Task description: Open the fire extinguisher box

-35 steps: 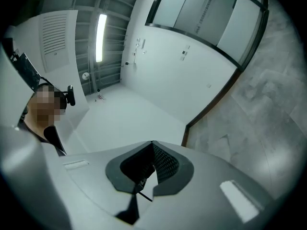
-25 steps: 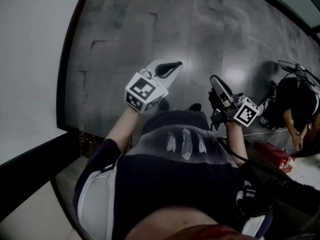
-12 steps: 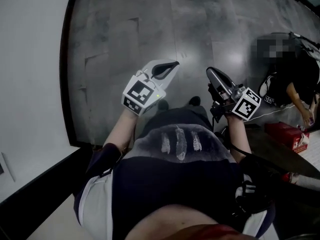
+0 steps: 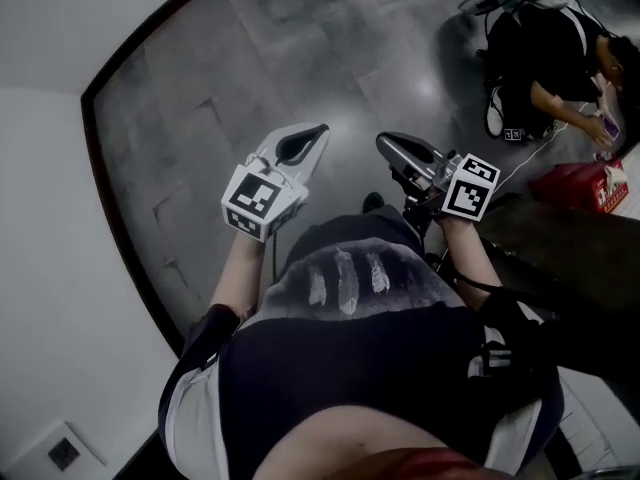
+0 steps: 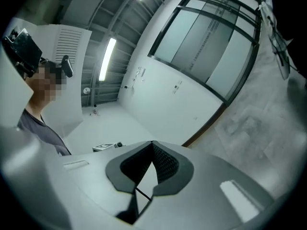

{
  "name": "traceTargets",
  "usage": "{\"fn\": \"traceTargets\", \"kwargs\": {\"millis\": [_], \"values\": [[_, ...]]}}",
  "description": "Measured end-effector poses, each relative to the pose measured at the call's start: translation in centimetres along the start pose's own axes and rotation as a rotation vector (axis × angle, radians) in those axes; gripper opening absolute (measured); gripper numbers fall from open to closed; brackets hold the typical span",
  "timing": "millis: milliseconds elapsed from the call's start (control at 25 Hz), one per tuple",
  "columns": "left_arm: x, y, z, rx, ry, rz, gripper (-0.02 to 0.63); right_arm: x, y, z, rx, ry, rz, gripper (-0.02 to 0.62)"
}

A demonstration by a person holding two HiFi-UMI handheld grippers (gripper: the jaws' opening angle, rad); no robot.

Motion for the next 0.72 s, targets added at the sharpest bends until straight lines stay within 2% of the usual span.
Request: {"fn": "traceTargets", "kwargs": {"millis": [160,400,600,720], "values": [[0.6,0.3,0.0,0.007,0.003,-0.085,-0.002,-0.1,0.1,-0.2,-0.004,-0.016,-0.053,-0.002],[3.4,0.2,1.3,0.051,0.047,-0.235,-0.002,-1.4,-0.2,0.8,-0.018,-0.073,-0.198,-0.002],[5.8,1.0,1.0,0.011,0.054,-0.342,-0.001,-2.2,-1.7,0.4,0.003,-0.093,-0.288,-0.002],[6.7,0.9,-0.8,-0.012,0.087,-0.393,0.000,-2.6,-2.5,-0.8,0.035,-0.132,-0.331,-0.002]]}}
Point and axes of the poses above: the fingertips, and each gripper's own axes: x forward along the fingers, y to its left, z out of its top, the point moved 4 cm from there along -x, backward along the fingers, and after that the axes turned 13 degrees about -x, right-handed, at the moved point
